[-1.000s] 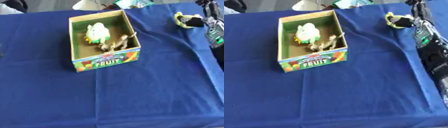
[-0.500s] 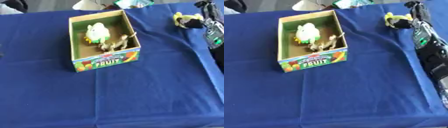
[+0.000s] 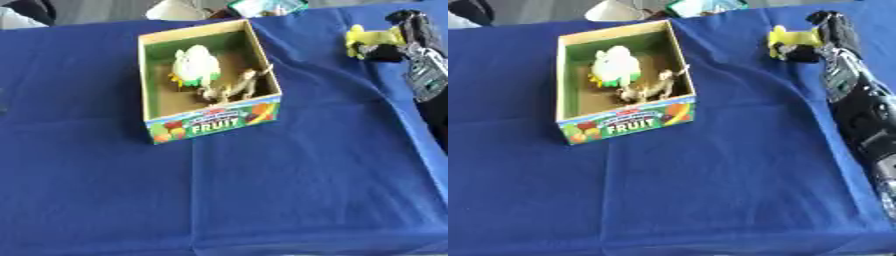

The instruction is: Pick up objects on the table and place them in the box.

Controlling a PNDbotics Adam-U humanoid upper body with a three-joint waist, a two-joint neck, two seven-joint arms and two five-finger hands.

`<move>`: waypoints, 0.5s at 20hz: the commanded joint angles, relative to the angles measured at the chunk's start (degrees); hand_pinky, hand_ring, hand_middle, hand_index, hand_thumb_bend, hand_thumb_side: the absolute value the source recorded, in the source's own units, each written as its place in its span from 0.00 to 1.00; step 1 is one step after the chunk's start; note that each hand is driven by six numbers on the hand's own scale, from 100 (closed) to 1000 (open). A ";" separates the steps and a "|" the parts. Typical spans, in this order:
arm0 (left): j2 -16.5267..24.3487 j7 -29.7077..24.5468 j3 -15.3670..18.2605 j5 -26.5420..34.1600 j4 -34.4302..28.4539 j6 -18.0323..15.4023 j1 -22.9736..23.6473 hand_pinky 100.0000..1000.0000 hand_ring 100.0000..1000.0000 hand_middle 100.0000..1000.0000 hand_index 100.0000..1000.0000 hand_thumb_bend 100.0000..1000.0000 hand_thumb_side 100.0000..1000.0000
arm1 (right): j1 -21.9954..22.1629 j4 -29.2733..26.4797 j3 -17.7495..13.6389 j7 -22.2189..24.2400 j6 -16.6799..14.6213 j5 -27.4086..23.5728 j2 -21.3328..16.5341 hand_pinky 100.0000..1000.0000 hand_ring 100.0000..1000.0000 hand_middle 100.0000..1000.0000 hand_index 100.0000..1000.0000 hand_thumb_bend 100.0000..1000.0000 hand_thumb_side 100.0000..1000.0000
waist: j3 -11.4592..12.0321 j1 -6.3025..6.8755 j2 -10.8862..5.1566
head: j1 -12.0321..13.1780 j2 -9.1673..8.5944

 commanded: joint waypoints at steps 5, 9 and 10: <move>0.97 0.11 0.41 0.23 -0.86 -0.12 -0.31 0.50 0.60 0.62 0.76 0.23 0.57 | -0.58 0.04 0.18 1.51 -0.12 0.86 -0.82 0.79 0.74 0.62 0.72 0.48 0.22 | 0.06 -0.06 -0.90 | -0.10 -0.26; 0.98 0.14 0.41 0.23 -0.86 -0.15 -0.36 0.50 0.60 0.62 0.76 0.23 0.57 | -0.61 0.19 0.31 3.45 -0.44 1.31 -0.80 0.76 0.68 0.55 0.68 0.41 0.09 | 0.05 -0.04 -0.93 | -0.14 -0.25; 0.98 0.12 0.39 0.23 -0.85 -0.15 -0.36 0.50 0.60 0.62 0.76 0.23 0.57 | -0.63 0.17 0.35 4.01 -0.54 1.52 -0.81 0.75 0.67 0.54 0.67 0.39 0.05 | 0.04 -0.04 -0.93 | -0.15 -0.24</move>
